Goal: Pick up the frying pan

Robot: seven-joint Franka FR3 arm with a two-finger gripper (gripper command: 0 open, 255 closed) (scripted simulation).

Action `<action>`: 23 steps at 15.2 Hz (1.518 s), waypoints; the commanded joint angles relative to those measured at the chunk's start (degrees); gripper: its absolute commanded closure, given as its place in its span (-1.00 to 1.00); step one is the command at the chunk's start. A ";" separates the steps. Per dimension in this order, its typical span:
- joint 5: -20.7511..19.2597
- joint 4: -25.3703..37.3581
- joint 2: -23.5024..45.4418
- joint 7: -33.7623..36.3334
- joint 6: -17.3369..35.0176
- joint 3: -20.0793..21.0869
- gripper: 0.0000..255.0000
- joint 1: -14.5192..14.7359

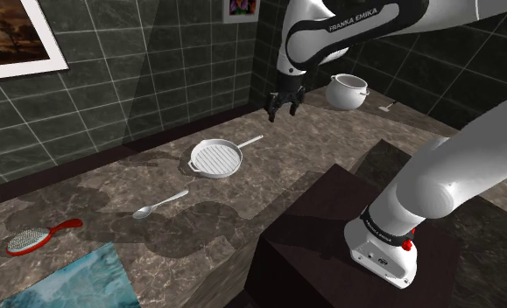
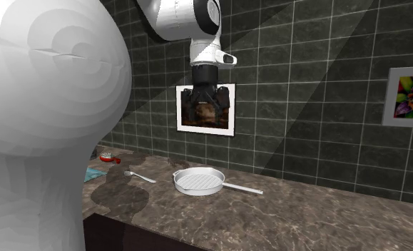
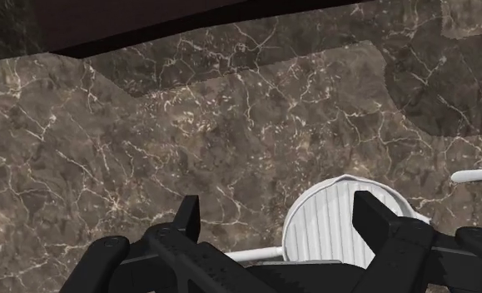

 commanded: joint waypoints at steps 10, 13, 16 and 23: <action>4.01 10.68 25.17 0.46 14.18 -0.38 -1.00 -0.27; 5.31 15.08 32.04 0.30 16.54 -0.24 -1.00 -0.52; 6.53 20.13 38.90 0.18 18.23 0.04 -1.00 -0.88; 8.50 32.40 52.82 0.28 19.66 0.74 -1.00 -1.70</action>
